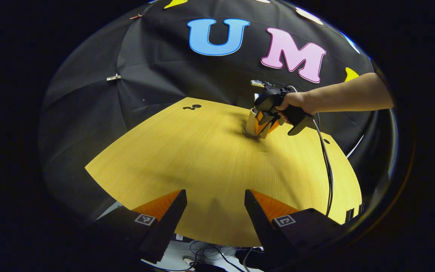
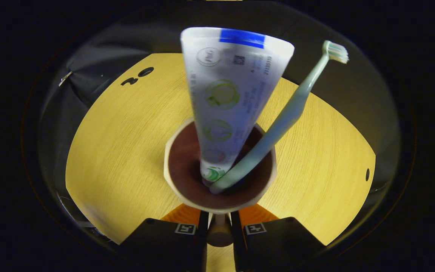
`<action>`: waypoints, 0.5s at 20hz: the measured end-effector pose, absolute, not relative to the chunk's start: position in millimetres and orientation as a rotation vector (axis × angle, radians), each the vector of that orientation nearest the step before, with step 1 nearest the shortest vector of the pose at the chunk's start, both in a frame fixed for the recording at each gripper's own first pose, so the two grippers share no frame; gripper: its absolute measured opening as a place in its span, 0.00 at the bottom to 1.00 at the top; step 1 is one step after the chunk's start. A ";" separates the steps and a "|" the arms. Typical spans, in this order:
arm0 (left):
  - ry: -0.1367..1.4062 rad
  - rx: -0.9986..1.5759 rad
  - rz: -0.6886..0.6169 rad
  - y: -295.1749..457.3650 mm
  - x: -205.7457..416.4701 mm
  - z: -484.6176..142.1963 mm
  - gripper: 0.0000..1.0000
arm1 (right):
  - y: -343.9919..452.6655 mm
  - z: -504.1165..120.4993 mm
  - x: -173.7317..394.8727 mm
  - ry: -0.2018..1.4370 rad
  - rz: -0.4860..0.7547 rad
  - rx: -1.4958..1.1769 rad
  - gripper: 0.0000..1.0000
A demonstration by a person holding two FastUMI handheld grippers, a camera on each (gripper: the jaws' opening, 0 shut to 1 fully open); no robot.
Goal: Put the toothbrush and toothpaste on the desktop into the cup, then pick up the cup and place it on the coaster on the desktop.
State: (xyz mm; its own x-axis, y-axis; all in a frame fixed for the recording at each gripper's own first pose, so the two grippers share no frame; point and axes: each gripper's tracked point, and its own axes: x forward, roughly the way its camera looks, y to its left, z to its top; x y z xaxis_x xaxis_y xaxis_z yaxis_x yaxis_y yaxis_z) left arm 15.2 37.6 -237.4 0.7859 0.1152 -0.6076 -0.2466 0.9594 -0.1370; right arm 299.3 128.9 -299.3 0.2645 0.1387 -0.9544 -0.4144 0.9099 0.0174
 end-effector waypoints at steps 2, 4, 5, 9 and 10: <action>0.637 -0.206 0.196 36.2 15.0 -236.1 0.98 | 125.4 -295.2 302.1 1.234 0.379 -0.252 0.38; 0.630 -0.197 0.188 33.5 17.3 -232.5 0.98 | 126.4 -285.3 304.7 1.208 0.383 -0.239 0.60; 0.628 -0.193 0.183 31.8 17.8 -231.5 0.98 | 125.6 -278.9 304.1 1.197 0.385 -0.237 0.65; 0.604 -0.183 0.147 22.0 26.3 -216.7 0.98 | 113.8 -237.0 298.5 1.114 0.382 -0.197 1.00; 0.593 -0.177 0.137 20.0 28.9 -211.4 0.98 | 109.7 -224.2 294.7 1.079 0.378 -0.177 0.99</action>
State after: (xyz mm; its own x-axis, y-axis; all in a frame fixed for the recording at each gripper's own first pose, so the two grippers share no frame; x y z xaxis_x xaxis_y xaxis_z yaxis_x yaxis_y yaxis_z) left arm 28.9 20.0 -211.4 0.8208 0.0777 -0.5659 -0.1789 0.9758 -0.1256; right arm 294.7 109.7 -224.2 0.4159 0.2137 -0.8839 -0.3842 0.9223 0.0422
